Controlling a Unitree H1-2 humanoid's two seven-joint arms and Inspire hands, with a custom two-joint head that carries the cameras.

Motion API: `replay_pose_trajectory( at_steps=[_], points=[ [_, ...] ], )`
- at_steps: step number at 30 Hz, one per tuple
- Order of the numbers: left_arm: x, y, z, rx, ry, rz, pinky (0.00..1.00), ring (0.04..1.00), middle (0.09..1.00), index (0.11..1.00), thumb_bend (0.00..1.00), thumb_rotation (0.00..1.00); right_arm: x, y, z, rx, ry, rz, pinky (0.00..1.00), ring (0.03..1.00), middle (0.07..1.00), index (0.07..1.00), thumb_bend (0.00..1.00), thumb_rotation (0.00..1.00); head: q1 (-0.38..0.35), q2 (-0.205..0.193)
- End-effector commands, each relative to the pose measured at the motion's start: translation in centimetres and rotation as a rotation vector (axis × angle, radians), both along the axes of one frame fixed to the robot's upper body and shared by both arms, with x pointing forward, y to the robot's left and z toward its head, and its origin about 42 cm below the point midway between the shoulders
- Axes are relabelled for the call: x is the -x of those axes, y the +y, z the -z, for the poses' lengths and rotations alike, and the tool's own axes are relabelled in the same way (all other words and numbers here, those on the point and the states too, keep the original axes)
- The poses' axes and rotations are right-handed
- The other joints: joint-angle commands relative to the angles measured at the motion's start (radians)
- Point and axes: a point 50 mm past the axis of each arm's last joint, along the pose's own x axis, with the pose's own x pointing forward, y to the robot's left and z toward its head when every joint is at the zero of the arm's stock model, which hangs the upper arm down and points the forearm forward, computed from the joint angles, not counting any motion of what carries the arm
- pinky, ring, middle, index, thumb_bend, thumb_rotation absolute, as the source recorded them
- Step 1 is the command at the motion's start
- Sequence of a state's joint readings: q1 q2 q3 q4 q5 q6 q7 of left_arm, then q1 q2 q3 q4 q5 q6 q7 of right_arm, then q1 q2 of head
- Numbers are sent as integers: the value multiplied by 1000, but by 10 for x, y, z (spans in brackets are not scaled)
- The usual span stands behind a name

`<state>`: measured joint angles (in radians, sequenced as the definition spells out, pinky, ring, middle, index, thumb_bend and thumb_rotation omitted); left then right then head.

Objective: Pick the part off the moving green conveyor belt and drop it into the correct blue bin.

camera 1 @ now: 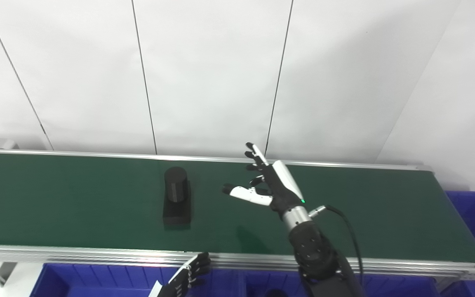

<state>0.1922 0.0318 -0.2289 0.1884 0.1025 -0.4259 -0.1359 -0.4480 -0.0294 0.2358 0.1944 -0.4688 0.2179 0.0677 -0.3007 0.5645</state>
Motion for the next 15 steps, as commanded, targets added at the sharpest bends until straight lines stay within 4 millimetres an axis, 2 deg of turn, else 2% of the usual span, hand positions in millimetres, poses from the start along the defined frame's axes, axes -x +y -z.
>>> replay_pose_trajectory(
  at_steps=[1, 4, 6, 11, 15],
  points=[
    [-5, -1, -14, 10, -84, 10, 766, 837, 868, 867, 713, 907, -15, 15, -22, 13, -64, -7, 604, 819, 968, 1000, 958, 679, 4, -1],
    [-4, -2, -14, 16, -83, 19, 761, 829, 862, 860, 724, 895, -23, 23, -20, 46, -65, -14, 677, 856, 930, 1000, 968, 679, 7, -1],
    [-2, -2, -14, 11, -83, 22, 751, 814, 853, 854, 734, 897, -29, 30, -19, 54, -54, -21, 687, 867, 918, 1000, 980, 669, 9, -3],
    [2, -5, -15, 14, -77, 28, 741, 799, 843, 846, 749, 887, -45, 48, -11, 96, -32, -25, 634, 807, 913, 1000, 1000, 648, 13, -4],
    [4, -7, -16, 15, -75, 31, 739, 805, 854, 844, 755, 881, -52, 58, -7, 124, -9, -21, 626, 817, 941, 1000, 1000, 632, 19, -2]
  ],
)
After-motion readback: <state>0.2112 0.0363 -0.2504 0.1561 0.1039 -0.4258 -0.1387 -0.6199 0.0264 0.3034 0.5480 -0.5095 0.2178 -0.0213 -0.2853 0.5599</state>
